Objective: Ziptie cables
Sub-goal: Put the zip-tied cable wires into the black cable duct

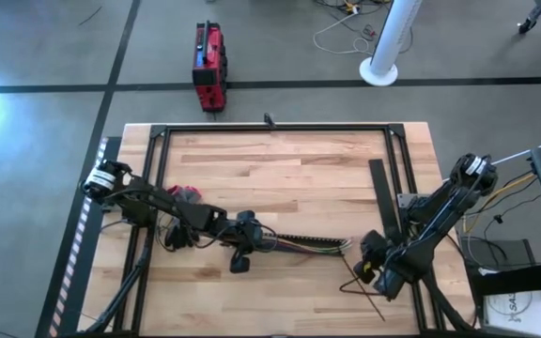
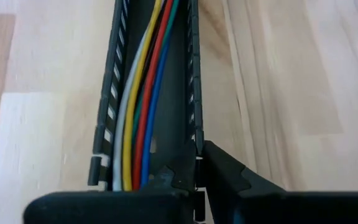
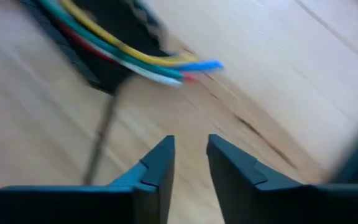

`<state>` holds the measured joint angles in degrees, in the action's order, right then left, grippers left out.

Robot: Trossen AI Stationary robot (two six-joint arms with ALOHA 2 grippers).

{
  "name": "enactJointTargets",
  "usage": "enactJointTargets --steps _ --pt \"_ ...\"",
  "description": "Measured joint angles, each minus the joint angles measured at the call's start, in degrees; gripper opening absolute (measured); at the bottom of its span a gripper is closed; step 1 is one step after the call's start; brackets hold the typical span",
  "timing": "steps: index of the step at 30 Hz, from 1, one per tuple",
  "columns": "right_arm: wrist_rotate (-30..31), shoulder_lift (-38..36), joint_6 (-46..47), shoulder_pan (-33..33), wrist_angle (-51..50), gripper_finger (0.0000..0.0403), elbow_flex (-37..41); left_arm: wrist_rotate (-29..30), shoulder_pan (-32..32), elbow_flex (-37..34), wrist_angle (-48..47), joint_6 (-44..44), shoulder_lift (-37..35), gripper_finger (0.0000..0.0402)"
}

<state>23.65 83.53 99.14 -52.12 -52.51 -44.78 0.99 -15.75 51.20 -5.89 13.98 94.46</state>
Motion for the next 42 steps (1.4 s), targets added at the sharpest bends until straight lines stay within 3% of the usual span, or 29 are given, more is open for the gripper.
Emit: enactJointTargets --steps 7,14,20,24,29,32,36,42 --pt "5.1 -0.7 -8.9 0.3 6.2 0.0132 0.0 -2.1 0.0 0.0 3.8 -1.2 -0.2 0.0045" --pt "8.8 -0.8 -19.4 0.3 6.5 0.0162 -2.3 -2.6 0.0 1.4 0.7 -2.5 -4.3 0.0101" --pt "23.2 -0.8 -32.1 0.8 10.3 0.0161 -3.6 -2.7 -2.9 0.8 -8.0 -1.6 -13.3 0.0116" --pt "26.0 0.3 -45.2 3.4 19.3 0.0153 -3.4 -2.6 -5.7 -2.3 -13.7 3.8 -19.2 0.0104" --pt "25.8 4.5 -58.6 8.7 32.0 0.0142 -2.9 1.0 -7.9 -10.6 -15.2 12.7 -25.7 0.0081" --pt "22.6 7.7 -66.0 11.9 40.3 0.0136 -2.9 3.0 -7.8 -15.1 -15.0 17.6 -29.2 0.0067" --pt "15.3 10.2 -73.5 15.7 48.2 0.0133 -3.3 5.3 -7.8 -18.8 -14.5 18.7 -33.4 0.0054" --pt "10.5 11.7 -77.8 19.8 54.0 0.0145 -3.3 10.4 -7.8 -24.7 -8.7 18.6 -35.9 0.0040"
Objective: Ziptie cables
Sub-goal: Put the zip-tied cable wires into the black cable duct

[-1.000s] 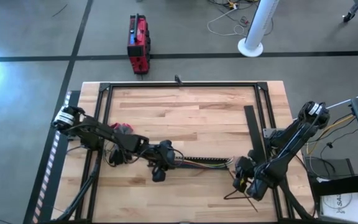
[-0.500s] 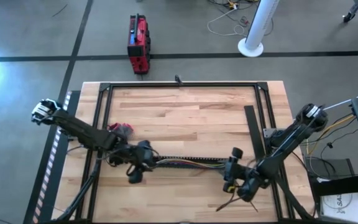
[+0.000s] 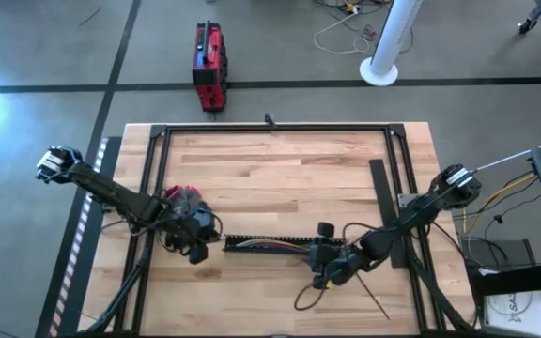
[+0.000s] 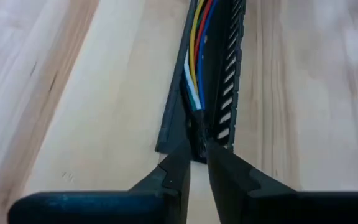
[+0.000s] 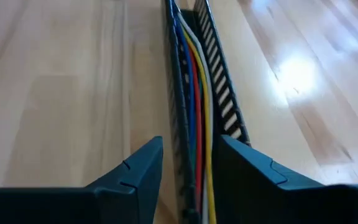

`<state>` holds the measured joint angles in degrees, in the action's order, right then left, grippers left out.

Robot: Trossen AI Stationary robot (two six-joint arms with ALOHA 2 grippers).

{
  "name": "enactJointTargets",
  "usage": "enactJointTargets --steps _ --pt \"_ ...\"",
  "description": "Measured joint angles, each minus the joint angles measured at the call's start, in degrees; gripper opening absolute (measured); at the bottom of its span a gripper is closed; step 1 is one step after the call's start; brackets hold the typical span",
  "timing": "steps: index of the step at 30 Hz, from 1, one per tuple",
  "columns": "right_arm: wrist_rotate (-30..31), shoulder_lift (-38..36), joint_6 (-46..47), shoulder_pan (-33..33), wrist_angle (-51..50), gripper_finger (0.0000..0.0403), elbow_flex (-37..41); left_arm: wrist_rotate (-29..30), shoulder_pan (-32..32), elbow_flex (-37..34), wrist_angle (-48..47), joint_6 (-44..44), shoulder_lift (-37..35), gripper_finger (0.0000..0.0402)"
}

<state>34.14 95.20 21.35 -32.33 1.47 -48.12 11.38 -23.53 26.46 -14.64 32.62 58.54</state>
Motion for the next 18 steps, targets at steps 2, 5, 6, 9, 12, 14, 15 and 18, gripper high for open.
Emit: enactJointTargets --steps 2,5,6,9,12,14,15,18 --pt "-2.4 1.1 -0.4 1.3 1.2 0.0148 0.0 0.1 0.0 -2.3 4.4 -0.2 0.4 0.0037" --pt "-5.7 3.7 -1.2 3.0 3.2 0.0148 0.0 0.1 0.0 -5.3 9.8 -0.5 1.7 0.0033" --pt "-7.0 4.7 -1.5 3.4 4.4 0.0146 0.0 0.1 0.0 -6.1 11.6 -0.8 2.3 0.0032" --pt "-7.6 7.7 -1.8 4.5 5.3 0.0137 -0.2 0.2 0.0 -7.8 17.6 -2.3 4.2 0.0031" --pt "-7.6 9.3 -1.8 5.2 5.2 0.0121 -0.4 0.2 0.0 -8.2 21.6 -3.9 6.8 0.0031" --pt "-7.6 9.8 -1.9 5.4 5.4 0.0106 -0.6 0.2 0.0 -8.1 22.8 -5.0 8.3 0.0031" --pt "-7.6 9.8 -1.9 5.4 5.5 0.0098 -0.6 0.2 0.0 -7.8 23.3 -5.3 9.5 0.0031" --pt "-7.6 9.7 -1.9 5.4 5.3 0.0064 -0.6 0.2 0.0 -7.1 23.3 -5.6 12.5 0.0032"
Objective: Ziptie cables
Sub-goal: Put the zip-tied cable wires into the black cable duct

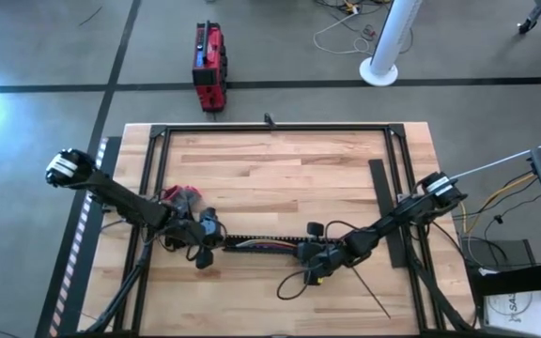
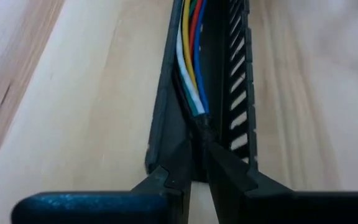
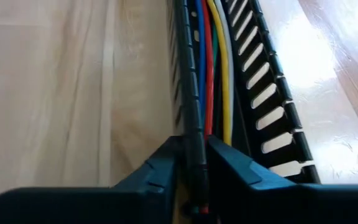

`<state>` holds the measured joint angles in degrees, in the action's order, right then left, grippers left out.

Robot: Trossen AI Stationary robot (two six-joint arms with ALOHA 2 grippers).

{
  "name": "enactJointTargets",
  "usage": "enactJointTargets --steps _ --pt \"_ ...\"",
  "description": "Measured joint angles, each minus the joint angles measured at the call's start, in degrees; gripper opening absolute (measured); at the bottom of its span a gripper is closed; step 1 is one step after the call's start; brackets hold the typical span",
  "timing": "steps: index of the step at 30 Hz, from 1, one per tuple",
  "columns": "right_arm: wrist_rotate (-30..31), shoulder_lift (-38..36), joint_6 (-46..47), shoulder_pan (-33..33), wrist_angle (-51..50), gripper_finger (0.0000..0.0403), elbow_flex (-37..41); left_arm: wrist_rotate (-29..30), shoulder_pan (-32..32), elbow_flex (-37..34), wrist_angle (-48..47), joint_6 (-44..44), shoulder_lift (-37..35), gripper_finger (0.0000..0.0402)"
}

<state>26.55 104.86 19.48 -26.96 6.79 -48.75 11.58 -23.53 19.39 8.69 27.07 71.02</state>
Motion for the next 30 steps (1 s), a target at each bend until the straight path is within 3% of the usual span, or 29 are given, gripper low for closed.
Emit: enactJointTargets --steps 5,15,24,30 --pt "-0.2 -0.3 -0.1 0.0 -0.4 0.0006 0.0 1.5 0.0 1.9 1.5 0.0 5.1 0.0029" --pt "-0.3 -0.4 0.0 0.0 -0.6 0.0002 -0.1 1.5 0.0 6.1 1.6 -3.1 9.9 0.0025" --pt "-3.6 -0.6 0.0 -0.3 0.4 0.0029 -1.9 1.6 0.0 6.0 0.7 -3.0 9.7 0.0025" --pt "-4.0 -0.6 0.9 -0.1 -0.2 0.0006 -1.9 1.3 0.0 5.7 -4.2 -1.7 9.7 0.0025"
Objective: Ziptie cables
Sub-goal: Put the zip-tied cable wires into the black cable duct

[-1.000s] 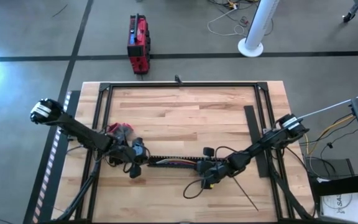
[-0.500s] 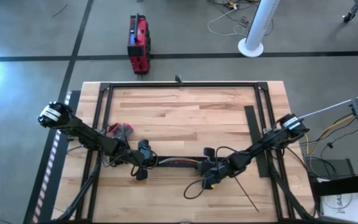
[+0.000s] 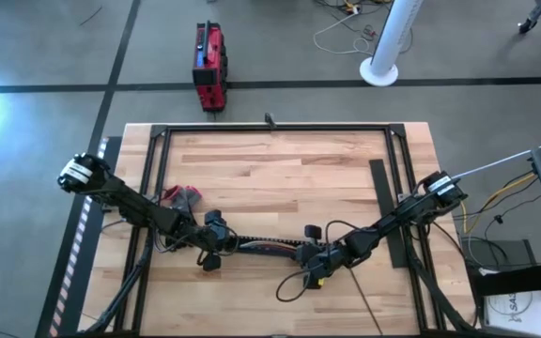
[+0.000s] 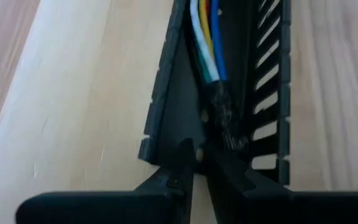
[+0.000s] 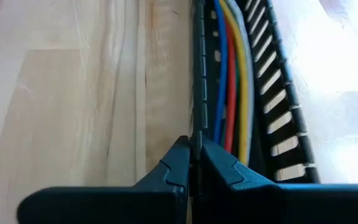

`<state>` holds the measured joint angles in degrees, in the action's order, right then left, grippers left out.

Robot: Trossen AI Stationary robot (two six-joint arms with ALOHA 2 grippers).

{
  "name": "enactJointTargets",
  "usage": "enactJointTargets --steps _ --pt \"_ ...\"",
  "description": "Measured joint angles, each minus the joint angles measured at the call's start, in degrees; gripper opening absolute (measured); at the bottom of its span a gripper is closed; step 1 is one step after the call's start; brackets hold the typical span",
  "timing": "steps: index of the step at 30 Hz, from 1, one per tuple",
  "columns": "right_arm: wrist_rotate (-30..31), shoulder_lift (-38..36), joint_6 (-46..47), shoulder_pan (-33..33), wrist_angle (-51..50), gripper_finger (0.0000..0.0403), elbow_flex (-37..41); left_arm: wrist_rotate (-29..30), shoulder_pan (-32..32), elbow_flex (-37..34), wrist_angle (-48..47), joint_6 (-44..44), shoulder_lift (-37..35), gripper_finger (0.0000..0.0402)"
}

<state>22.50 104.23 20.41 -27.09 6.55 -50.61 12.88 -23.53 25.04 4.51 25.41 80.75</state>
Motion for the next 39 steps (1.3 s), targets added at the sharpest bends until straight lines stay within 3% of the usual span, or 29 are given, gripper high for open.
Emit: enactJointTargets --steps 9,20,25,33,39 --pt "0.0 0.0 0.6 0.1 -0.2 0.0002 0.1 -1.9 0.0 0.5 -5.2 2.7 -1.4 0.0025" --pt "-0.1 -0.1 0.5 0.0 -0.4 0.0003 0.2 -2.4 0.0 3.8 -4.2 -2.3 -6.0 0.0025" --pt "-2.8 -0.1 -2.2 0.1 0.0 0.0003 0.2 -3.6 1.9 4.1 -3.5 -2.2 -3.5 0.0025" --pt "-3.4 -0.1 -3.7 0.5 0.0 0.0002 0.2 -13.3 5.7 6.9 -0.1 -5.0 0.7 0.0025" --pt "-3.3 -0.1 -3.5 1.2 0.0 0.0002 0.2 -13.8 5.8 13.5 -7.6 -7.4 6.6 0.0025"
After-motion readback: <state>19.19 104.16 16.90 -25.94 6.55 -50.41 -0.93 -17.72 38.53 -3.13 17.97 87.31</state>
